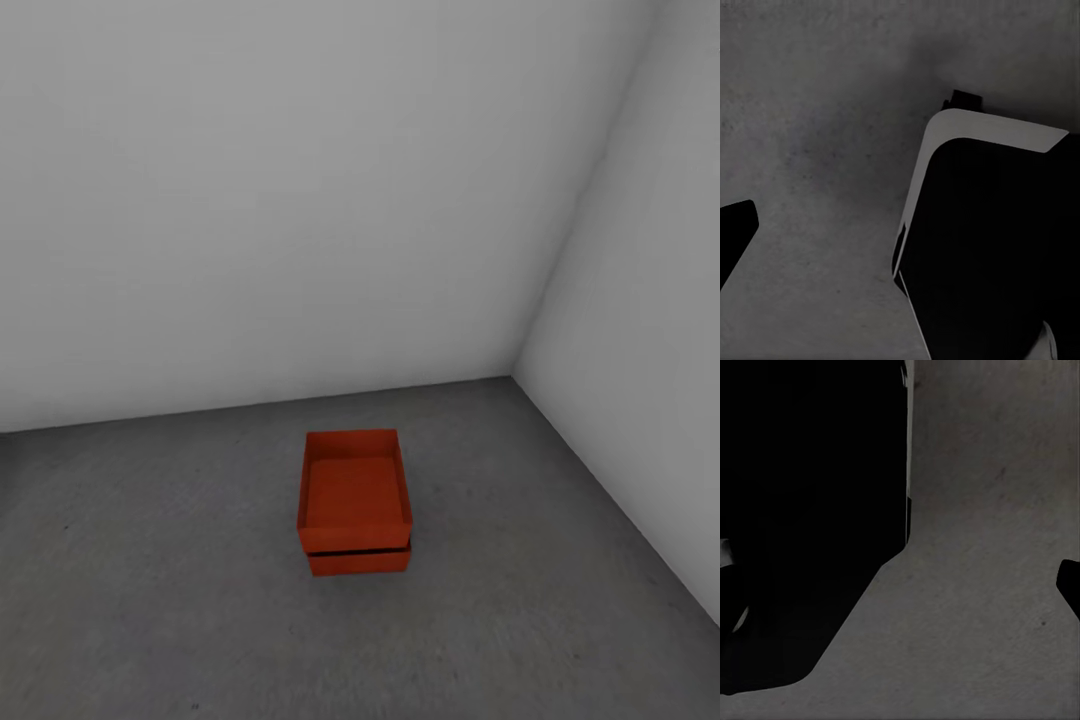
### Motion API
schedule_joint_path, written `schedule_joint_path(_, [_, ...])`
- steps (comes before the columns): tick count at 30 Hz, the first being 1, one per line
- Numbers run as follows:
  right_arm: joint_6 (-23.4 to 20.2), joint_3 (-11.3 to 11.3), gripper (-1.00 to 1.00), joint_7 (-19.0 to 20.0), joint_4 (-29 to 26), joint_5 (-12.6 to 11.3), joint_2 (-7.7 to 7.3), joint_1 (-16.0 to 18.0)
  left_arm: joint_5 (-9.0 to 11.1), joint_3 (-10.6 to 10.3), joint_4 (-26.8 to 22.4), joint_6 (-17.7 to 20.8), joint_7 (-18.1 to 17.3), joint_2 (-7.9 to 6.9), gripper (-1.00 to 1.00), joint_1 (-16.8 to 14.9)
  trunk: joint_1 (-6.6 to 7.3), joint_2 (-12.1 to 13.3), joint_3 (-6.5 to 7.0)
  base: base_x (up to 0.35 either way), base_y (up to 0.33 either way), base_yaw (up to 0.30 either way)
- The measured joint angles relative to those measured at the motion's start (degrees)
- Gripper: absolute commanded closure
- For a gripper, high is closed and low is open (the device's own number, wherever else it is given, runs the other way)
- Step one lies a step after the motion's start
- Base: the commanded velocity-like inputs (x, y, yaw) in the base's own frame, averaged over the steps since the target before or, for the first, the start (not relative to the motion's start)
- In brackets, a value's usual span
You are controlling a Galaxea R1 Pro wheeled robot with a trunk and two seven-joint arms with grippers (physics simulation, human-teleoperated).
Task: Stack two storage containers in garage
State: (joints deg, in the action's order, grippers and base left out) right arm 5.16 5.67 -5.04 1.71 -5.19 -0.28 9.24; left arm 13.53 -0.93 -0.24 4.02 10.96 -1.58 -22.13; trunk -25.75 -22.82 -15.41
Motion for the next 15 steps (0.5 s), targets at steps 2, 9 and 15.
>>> schedule_joint_path(2, [0.12, -0.05, -1.0, 0.0, -0.03, -0.04, -0.16, 0.01, 0.0, 0.0, 0.0, 0.0, -0.01, 0.0, -1.0, -0.04, 0.0, 0.0, 0.18, 0.0, 0.0, 0.0])
schedule_joint_path(9, [0.21, -0.04, -1.0, 0.15, -0.31, 0.27, -0.46, 0.04, 0.0, 0.0, 0.0, 0.0, 0.02, 0.0, -1.0, -0.01, 0.0, 0.0, 0.82, 0.0, 0.0, 0.0])
schedule_joint_path(15, [0.27, -0.2, -1.0, 0.1, -0.51, 0.41, -0.36, 0.04, 0.0, 0.0, 0.0, 0.0, 0.04, 0.0, -1.0, -0.01, 0.0, 0.0, 1.37, 0.0, 0.0, 0.0])
